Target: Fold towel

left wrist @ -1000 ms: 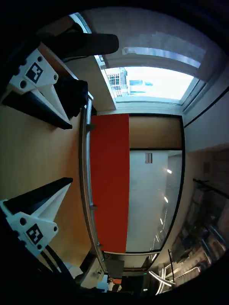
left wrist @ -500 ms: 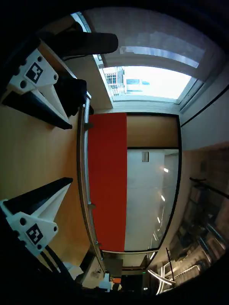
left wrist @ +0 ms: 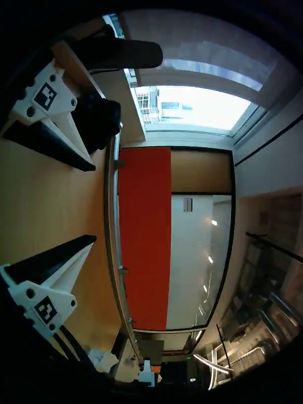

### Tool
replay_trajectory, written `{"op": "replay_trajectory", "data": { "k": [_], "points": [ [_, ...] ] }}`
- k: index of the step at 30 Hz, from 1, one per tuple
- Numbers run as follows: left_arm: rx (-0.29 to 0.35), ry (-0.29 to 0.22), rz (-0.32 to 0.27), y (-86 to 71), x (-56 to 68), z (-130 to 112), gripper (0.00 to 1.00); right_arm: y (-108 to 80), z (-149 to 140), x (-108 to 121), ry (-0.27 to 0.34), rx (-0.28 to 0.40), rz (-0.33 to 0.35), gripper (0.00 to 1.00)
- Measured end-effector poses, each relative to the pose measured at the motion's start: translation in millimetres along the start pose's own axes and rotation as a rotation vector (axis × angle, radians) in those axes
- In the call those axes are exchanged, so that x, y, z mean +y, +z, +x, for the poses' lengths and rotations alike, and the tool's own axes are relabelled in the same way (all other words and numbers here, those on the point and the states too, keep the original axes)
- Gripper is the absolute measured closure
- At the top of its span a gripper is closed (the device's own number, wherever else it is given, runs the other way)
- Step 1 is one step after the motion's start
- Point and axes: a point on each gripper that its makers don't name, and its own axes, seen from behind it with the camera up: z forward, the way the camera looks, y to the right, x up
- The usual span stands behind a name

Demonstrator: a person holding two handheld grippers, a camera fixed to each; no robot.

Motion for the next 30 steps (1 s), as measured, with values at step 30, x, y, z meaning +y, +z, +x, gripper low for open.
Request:
{"op": "replay_trajectory", "data": {
  "k": [30],
  "points": [
    [0.066,-0.025,0.037,9.9,-0.9,-94.3,0.06,7.3,-37.4,-12.1,-0.052,0.033,0.029,0.00]
  ]
}}
